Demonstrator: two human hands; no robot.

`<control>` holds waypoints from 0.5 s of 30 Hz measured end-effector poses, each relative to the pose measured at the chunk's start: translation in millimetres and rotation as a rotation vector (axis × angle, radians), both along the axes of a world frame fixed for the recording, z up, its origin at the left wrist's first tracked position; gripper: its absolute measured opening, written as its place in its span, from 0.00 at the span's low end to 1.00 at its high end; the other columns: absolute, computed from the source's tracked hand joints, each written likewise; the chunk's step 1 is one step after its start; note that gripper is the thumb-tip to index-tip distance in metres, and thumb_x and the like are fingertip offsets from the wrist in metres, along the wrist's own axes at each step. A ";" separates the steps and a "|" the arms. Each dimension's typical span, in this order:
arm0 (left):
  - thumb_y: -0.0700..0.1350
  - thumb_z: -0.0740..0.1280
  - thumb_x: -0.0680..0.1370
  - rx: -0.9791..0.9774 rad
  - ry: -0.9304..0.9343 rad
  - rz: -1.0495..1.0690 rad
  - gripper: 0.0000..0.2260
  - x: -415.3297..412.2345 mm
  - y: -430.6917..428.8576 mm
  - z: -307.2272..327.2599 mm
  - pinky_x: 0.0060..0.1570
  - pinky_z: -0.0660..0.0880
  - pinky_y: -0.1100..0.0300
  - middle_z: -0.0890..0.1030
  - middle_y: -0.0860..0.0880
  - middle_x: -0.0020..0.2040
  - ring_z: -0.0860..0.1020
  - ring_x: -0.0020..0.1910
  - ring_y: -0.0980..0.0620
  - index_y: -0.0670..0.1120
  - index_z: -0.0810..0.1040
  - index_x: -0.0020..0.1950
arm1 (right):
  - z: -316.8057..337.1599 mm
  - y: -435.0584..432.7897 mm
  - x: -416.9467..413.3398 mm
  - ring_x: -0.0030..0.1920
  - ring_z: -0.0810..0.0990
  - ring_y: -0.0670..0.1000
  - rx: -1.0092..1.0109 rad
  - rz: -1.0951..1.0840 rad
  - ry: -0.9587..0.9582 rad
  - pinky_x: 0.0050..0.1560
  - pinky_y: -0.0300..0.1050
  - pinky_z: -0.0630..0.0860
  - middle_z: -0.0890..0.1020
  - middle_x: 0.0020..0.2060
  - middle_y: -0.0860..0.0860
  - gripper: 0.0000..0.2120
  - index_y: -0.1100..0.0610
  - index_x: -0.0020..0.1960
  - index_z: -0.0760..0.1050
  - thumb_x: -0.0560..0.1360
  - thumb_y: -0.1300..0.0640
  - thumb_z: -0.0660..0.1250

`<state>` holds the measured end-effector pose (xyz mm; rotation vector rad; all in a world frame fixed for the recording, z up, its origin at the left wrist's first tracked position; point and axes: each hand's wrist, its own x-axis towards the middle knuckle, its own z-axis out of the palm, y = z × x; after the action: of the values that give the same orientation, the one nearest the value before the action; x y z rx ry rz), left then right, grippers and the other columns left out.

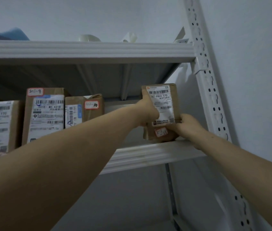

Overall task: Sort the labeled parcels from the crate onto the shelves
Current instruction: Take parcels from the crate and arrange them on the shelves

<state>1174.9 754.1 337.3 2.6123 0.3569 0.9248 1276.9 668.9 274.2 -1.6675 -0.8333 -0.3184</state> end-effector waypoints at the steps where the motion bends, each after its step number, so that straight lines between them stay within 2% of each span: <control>1: 0.35 0.65 0.77 0.035 0.005 0.038 0.42 -5.0 2.7 1.1 0.52 0.78 0.51 0.73 0.40 0.64 0.78 0.55 0.43 0.48 0.36 0.77 | -0.4 3.2 -4.5 0.50 0.81 0.55 -0.027 0.023 -0.047 0.56 0.55 0.78 0.83 0.48 0.54 0.04 0.48 0.42 0.76 0.72 0.54 0.71; 4: 0.38 0.63 0.78 0.137 0.096 0.225 0.37 -25.8 8.9 3.9 0.53 0.77 0.52 0.74 0.41 0.63 0.78 0.54 0.43 0.43 0.41 0.77 | 1.7 10.5 -26.0 0.50 0.81 0.55 -0.067 0.073 -0.135 0.57 0.54 0.77 0.83 0.48 0.54 0.03 0.49 0.42 0.77 0.73 0.55 0.70; 6: 0.41 0.62 0.78 0.339 0.111 0.374 0.25 -41.9 11.7 6.9 0.47 0.77 0.53 0.75 0.42 0.60 0.77 0.48 0.45 0.42 0.59 0.73 | 3.7 18.0 -35.9 0.51 0.81 0.56 -0.075 0.070 -0.175 0.57 0.54 0.77 0.83 0.49 0.55 0.02 0.52 0.44 0.78 0.73 0.54 0.70; 7: 0.43 0.62 0.77 0.473 0.066 0.445 0.17 -49.8 12.4 10.2 0.43 0.75 0.54 0.76 0.43 0.57 0.76 0.45 0.46 0.42 0.68 0.66 | 3.5 22.6 -40.2 0.51 0.81 0.55 -0.092 0.056 -0.189 0.56 0.54 0.77 0.83 0.49 0.55 0.05 0.53 0.46 0.79 0.73 0.52 0.69; 8: 0.43 0.63 0.77 0.583 0.002 0.517 0.12 -57.9 12.5 13.6 0.42 0.72 0.54 0.76 0.44 0.54 0.74 0.45 0.46 0.43 0.72 0.60 | 2.9 27.7 -43.3 0.51 0.81 0.55 -0.112 0.036 -0.204 0.55 0.53 0.77 0.83 0.49 0.54 0.09 0.55 0.50 0.79 0.74 0.51 0.69; 9: 0.44 0.63 0.76 0.652 -0.063 0.587 0.12 -64.7 14.2 18.2 0.44 0.70 0.53 0.75 0.43 0.55 0.74 0.49 0.44 0.42 0.72 0.59 | 2.2 32.3 -47.6 0.52 0.81 0.55 -0.124 0.016 -0.220 0.55 0.53 0.78 0.83 0.50 0.53 0.12 0.55 0.54 0.79 0.74 0.50 0.68; 11: 0.46 0.62 0.76 0.707 -0.124 0.702 0.18 -76.1 20.8 27.6 0.54 0.69 0.49 0.71 0.40 0.62 0.70 0.61 0.41 0.41 0.69 0.65 | 0.4 40.1 -52.2 0.53 0.80 0.54 -0.130 -0.018 -0.236 0.54 0.53 0.78 0.82 0.52 0.52 0.16 0.56 0.58 0.77 0.74 0.49 0.67; 13: 0.49 0.60 0.78 0.673 -0.127 0.738 0.21 -86.8 30.0 34.4 0.62 0.65 0.46 0.68 0.38 0.66 0.66 0.66 0.39 0.40 0.67 0.68 | -0.9 44.3 -55.1 0.54 0.80 0.55 -0.133 -0.046 -0.233 0.54 0.52 0.78 0.81 0.54 0.53 0.17 0.57 0.59 0.75 0.74 0.48 0.67; 15: 0.50 0.58 0.78 0.572 -0.089 0.732 0.21 -95.5 41.8 36.5 0.67 0.62 0.44 0.69 0.38 0.66 0.66 0.67 0.38 0.40 0.66 0.67 | -1.8 46.8 -57.8 0.55 0.79 0.55 -0.143 -0.071 -0.239 0.53 0.49 0.77 0.80 0.55 0.53 0.19 0.59 0.60 0.73 0.75 0.48 0.67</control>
<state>1079.4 795.9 373.7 2.9577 1.2391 1.5533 1219.1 715.7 272.4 -1.8182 -0.9944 -0.5252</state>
